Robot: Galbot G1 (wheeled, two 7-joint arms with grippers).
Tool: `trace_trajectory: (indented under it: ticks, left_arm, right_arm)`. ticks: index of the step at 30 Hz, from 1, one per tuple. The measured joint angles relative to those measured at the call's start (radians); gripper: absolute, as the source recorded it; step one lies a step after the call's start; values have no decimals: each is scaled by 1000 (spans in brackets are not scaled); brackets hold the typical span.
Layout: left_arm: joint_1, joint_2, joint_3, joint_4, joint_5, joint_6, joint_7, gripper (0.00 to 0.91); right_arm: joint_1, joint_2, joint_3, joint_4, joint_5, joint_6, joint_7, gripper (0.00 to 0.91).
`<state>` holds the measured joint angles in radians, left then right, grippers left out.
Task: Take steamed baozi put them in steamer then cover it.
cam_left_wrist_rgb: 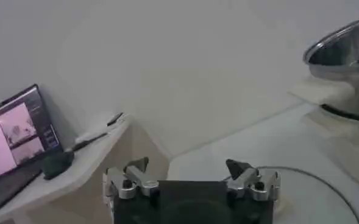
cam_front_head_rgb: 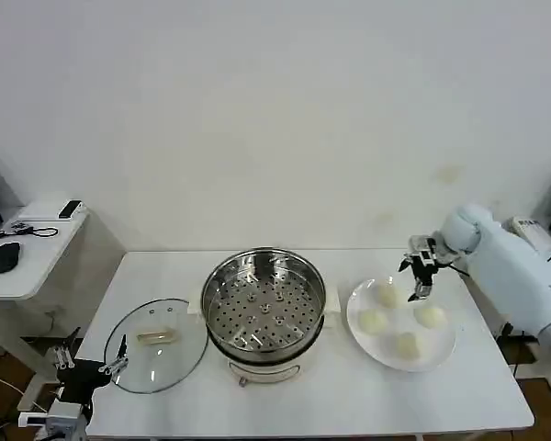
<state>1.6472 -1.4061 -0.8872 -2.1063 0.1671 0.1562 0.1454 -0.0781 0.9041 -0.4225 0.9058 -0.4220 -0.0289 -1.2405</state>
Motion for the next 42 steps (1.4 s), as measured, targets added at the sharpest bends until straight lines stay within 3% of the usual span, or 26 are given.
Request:
trace_trajectory:
  ticks: [14, 29, 33, 42]
  left_arm:
    - [-9, 0, 6, 19, 1, -1, 1, 907]
    - [-20, 3, 7, 47, 2, -2, 0, 907]
    - [-23, 2, 7, 54, 3, -2, -2, 907]
    - [-25, 2, 8, 56, 3, -2, -3, 907]
  right_arm:
    - [-4, 81, 20, -104, -64, 31, 60, 907]
    - [-13, 134, 44, -177, -92, 53, 80, 907]
    - [-13, 137, 50, -191, -95, 56, 83, 715]
    - [-17, 137, 65, -205, -97, 59, 87, 665]
